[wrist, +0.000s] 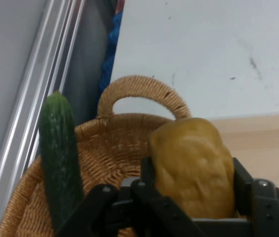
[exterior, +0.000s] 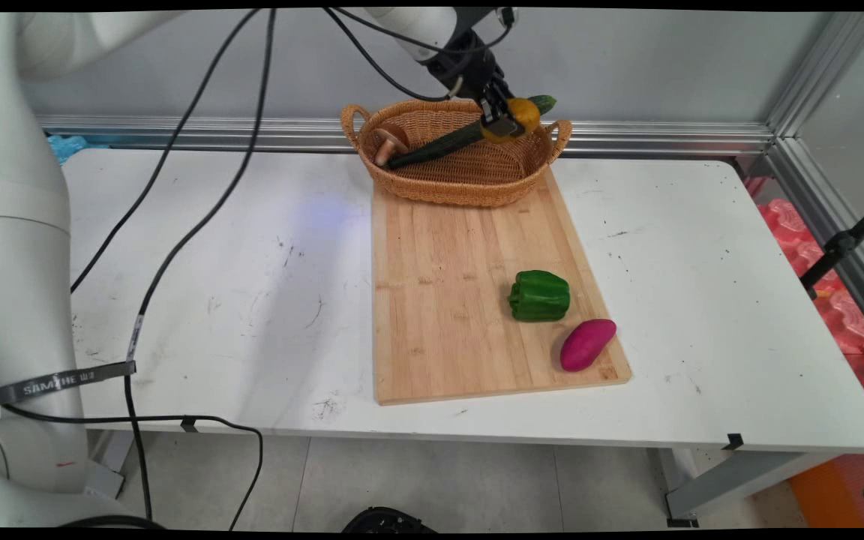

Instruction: Place the picked object in the vegetable basket

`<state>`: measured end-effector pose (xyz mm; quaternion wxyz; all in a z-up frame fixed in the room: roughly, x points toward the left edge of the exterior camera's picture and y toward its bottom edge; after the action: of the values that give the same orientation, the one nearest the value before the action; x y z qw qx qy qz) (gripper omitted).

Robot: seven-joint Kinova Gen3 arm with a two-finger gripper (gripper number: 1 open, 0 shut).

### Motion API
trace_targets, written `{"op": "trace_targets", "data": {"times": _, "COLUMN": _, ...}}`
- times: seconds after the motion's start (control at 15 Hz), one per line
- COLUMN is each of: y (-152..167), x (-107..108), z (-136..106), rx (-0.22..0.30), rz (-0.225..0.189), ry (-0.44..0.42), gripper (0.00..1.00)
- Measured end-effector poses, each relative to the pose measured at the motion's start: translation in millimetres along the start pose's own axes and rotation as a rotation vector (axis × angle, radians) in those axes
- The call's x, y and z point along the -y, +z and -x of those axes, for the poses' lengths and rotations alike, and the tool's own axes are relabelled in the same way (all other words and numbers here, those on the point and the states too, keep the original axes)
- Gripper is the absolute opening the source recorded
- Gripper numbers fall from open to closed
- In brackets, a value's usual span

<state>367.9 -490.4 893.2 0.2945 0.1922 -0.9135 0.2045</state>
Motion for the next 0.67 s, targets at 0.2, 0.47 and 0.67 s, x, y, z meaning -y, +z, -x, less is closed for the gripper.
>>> {"op": "trace_targets", "data": {"times": 0.2, "y": 16.6, "x": 7.4, "z": 5.2, "rx": 0.023, "rz": -0.006, "ry": 0.011, "gripper": 0.0}}
{"op": "trace_targets", "data": {"times": 0.47, "y": 33.2, "x": 14.1, "z": 10.8, "rx": 0.043, "rz": -0.012, "ry": 0.014, "gripper": 0.0}}
{"op": "trace_targets", "data": {"times": 0.67, "y": 43.2, "x": 17.6, "z": 13.6, "rx": 0.052, "rz": -0.015, "ry": 0.01, "gripper": 0.0}}
